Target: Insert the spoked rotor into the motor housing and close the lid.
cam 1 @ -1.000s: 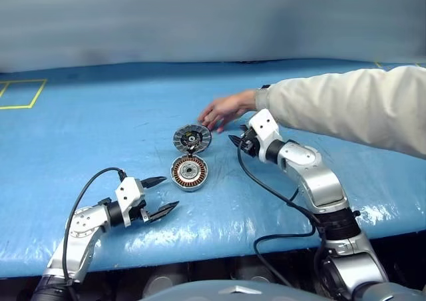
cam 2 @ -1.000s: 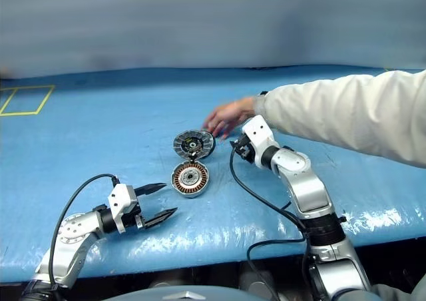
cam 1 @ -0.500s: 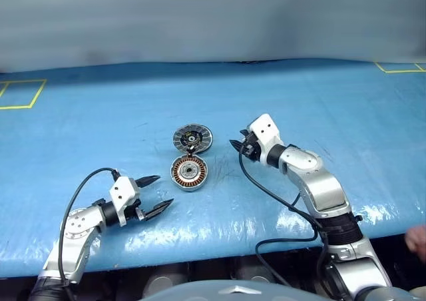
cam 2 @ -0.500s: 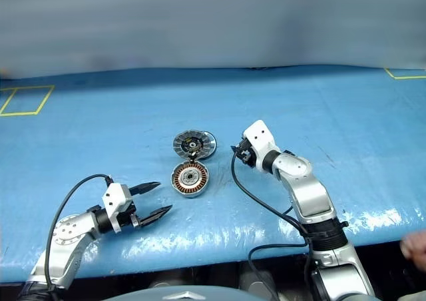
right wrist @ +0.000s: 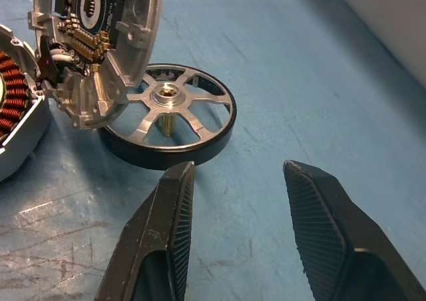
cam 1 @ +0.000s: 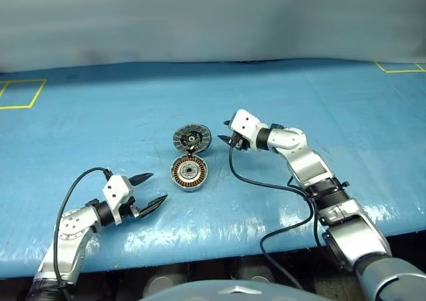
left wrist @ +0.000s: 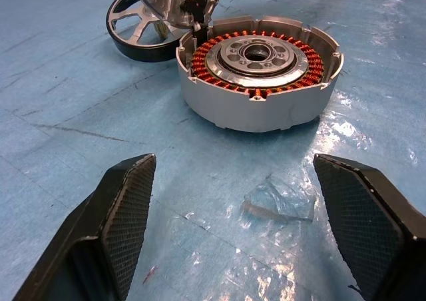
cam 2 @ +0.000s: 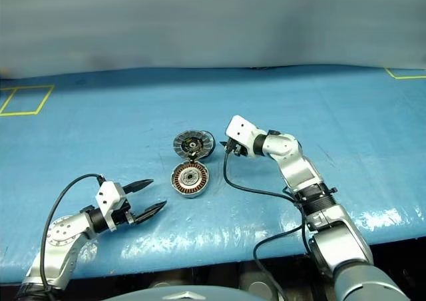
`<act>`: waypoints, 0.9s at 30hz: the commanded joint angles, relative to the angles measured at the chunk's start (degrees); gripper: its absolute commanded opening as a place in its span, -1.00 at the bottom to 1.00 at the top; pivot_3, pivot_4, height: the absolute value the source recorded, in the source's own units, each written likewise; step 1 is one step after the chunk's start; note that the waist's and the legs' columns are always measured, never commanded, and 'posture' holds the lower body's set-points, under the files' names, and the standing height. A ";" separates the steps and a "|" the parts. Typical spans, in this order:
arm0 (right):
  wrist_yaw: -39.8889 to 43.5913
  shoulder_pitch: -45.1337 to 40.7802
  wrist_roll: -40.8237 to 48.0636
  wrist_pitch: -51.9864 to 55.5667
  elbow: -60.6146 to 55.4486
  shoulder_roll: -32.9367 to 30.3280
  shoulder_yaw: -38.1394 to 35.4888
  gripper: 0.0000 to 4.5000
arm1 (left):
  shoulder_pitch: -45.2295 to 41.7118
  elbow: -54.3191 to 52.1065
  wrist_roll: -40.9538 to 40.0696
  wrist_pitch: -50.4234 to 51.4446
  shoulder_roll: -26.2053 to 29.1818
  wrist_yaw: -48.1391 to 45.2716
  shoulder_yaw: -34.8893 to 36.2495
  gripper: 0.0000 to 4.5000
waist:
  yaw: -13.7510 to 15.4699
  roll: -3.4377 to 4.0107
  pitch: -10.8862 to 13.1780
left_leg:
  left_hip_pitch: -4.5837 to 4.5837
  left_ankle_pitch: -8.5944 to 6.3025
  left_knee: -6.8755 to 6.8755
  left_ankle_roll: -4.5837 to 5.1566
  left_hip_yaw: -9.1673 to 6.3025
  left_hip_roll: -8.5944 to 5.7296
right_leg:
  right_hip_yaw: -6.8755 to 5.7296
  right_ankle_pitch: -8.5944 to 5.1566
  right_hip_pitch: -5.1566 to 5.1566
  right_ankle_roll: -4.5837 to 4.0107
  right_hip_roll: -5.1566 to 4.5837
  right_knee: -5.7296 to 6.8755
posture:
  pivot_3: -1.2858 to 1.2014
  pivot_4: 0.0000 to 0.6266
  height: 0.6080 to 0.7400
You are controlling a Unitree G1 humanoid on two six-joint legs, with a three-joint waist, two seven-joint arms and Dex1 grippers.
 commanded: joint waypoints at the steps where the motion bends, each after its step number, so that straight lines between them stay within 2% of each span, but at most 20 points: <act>1: 0.31 -3.24 -2.33 -5.59 4.60 0.66 0.59 -0.02 | 0.59 -1.54 -0.24 -0.58 -0.29 0.37 0.42 0.80 | 0.01 0.00 0.00 | 0.00 0.00 0.00 0.00 0.00 0.00 | 0.00 0.00 0.00 0.00 0.00 0.00 | 0.03 -0.52 1.00; 16: 1.85 -7.29 -0.59 -11.46 13.27 7.08 -2.54 -0.02 | 1.43 -2.98 -0.01 0.28 -0.37 1.04 -0.02 0.80 | -0.02 0.00 0.00 | 0.00 -0.01 0.00 0.00 0.03 0.01 | 0.05 0.01 -0.05 -0.01 0.04 0.04 | 0.03 -0.52 1.00; 27: 1.85 -8.45 -5.29 -15.17 21.04 9.72 0.96 -0.02 | 1.19 -3.19 0.07 0.56 -0.20 1.12 -0.24 0.80 | -0.13 0.01 0.01 | 0.00 -0.01 0.00 -0.01 0.03 0.01 | 0.06 0.01 -0.08 -0.02 0.06 0.06 | 0.03 -0.52 1.00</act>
